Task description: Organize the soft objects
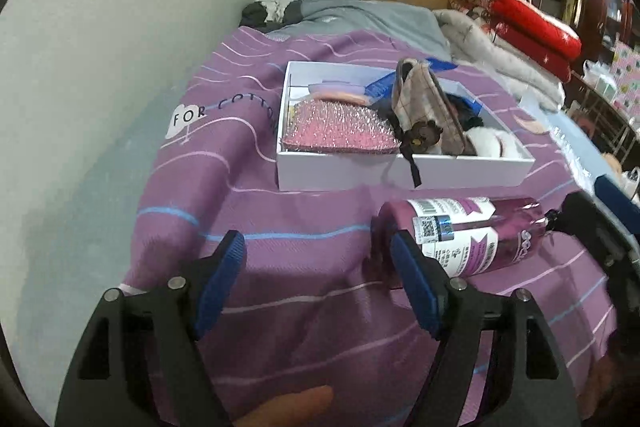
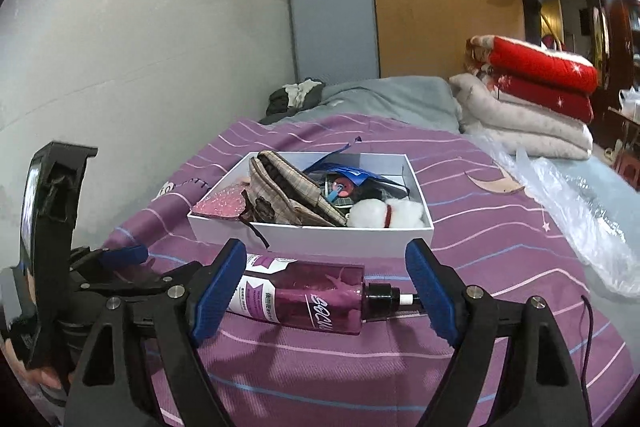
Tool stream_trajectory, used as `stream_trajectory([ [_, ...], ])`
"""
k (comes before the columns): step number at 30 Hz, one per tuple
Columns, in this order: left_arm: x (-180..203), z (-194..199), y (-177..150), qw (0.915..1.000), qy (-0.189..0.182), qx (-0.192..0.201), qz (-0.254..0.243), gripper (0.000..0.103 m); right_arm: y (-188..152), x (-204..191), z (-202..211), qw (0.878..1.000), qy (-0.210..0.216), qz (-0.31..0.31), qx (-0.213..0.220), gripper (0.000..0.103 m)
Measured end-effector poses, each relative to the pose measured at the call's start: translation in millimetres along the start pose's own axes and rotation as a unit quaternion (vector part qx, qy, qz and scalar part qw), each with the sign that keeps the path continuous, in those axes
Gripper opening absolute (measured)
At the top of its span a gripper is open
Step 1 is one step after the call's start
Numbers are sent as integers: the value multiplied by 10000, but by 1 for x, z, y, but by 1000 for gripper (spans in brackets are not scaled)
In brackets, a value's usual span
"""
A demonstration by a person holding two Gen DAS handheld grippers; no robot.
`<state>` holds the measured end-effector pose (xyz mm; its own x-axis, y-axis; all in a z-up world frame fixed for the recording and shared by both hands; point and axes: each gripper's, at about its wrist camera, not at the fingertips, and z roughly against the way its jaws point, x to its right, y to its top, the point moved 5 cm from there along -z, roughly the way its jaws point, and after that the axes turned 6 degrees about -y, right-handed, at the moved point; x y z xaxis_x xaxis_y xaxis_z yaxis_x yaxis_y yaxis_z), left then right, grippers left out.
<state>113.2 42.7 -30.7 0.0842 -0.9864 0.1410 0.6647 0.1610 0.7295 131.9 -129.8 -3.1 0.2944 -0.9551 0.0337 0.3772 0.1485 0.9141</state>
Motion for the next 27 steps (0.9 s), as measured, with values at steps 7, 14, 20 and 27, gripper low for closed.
stream_trajectory([
  [7,12,6,2,9993,-280,117,-222,76,-8,2,-13,9993,-86,-70,-368,83],
  [14,21,9,3,9984,-211,191,-499,76,-9,8,-12,9991,-112,-205,-352,83],
  [20,23,9,3,9982,-165,176,-541,76,-9,7,-11,9992,-105,-193,-343,83],
  [27,24,7,2,9983,-179,103,-549,76,-10,7,-13,9990,-105,-206,-391,83],
])
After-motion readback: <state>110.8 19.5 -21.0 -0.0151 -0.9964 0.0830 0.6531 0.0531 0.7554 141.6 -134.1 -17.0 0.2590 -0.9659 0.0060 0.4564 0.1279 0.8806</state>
